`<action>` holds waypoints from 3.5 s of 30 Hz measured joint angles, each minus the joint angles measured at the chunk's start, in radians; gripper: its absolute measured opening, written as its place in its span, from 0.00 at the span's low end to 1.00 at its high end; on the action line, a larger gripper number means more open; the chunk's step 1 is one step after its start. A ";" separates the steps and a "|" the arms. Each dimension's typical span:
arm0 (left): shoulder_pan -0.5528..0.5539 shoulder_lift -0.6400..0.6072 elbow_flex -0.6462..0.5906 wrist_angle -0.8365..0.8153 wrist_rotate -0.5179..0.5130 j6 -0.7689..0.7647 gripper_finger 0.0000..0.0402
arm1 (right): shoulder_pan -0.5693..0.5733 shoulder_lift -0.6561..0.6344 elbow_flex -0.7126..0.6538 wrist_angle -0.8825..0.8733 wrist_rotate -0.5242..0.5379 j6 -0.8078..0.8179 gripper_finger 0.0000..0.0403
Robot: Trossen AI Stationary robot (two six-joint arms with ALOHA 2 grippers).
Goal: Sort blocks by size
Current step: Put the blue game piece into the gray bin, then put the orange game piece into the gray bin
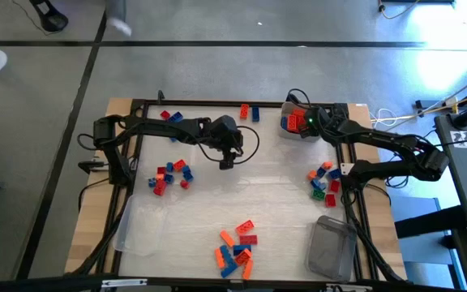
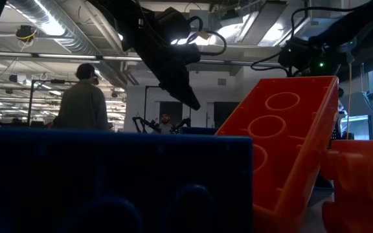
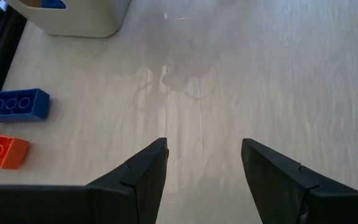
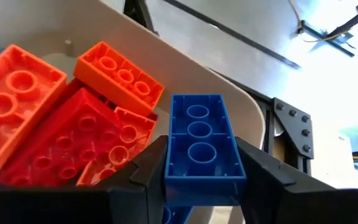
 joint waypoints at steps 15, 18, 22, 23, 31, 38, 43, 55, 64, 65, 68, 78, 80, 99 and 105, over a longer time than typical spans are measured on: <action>0.000 0.000 0.000 0.010 0.000 -0.003 0.48 | 0.000 0.000 -0.037 0.080 0.010 -0.029 0.58; 0.000 0.000 0.000 0.010 0.000 -0.003 0.48 | 0.000 0.000 -0.036 0.083 0.006 -0.055 0.66; 0.000 0.000 0.000 0.010 0.000 -0.003 0.48 | 0.002 0.000 -0.014 0.083 0.000 -0.080 0.71; 0.001 0.000 0.000 0.010 0.000 -0.003 0.48 | 0.003 0.000 -0.006 0.084 -0.001 -0.081 0.71; 0.058 0.000 0.000 0.029 -0.001 -0.036 0.48 | 0.003 0.000 0.028 0.199 -0.180 -0.137 0.71; 0.141 0.001 0.000 0.102 -0.066 -0.126 0.48 | 0.003 0.000 0.028 0.321 -0.352 -0.164 0.71; 0.183 0.032 0.000 0.204 -0.072 -0.183 0.48 | 0.003 -0.001 0.028 0.365 -0.407 -0.179 0.71; 0.272 0.135 0.109 0.172 -0.148 -0.230 0.48 | 0.003 -0.001 0.029 0.375 -0.413 -0.200 0.71; 0.333 0.282 0.318 -0.010 -0.148 -0.242 0.48 | 0.003 -0.001 0.029 0.375 -0.413 -0.212 0.71; 0.338 0.301 0.335 -0.016 -0.148 -0.247 0.48 | 0.003 -0.001 0.029 0.374 -0.413 -0.212 0.71; 0.353 0.354 0.393 -0.045 -0.136 -0.267 0.48 | 0.003 -0.001 0.029 0.370 -0.414 -0.212 0.71; 0.386 0.443 0.448 -0.064 -0.073 -0.292 0.48 | 0.003 -0.001 0.029 0.364 -0.414 -0.212 0.71; 0.393 0.444 0.449 -0.072 -0.065 -0.302 0.48 | 0.003 -0.001 0.029 0.364 -0.414 -0.213 0.71; 0.436 0.468 0.450 -0.062 0.096 -0.297 0.48 | 0.003 -0.001 0.029 0.368 -0.414 -0.212 0.71; 0.437 0.462 0.449 -0.064 0.116 -0.219 0.48 | 0.003 0.005 0.029 0.364 -0.414 -0.214 0.71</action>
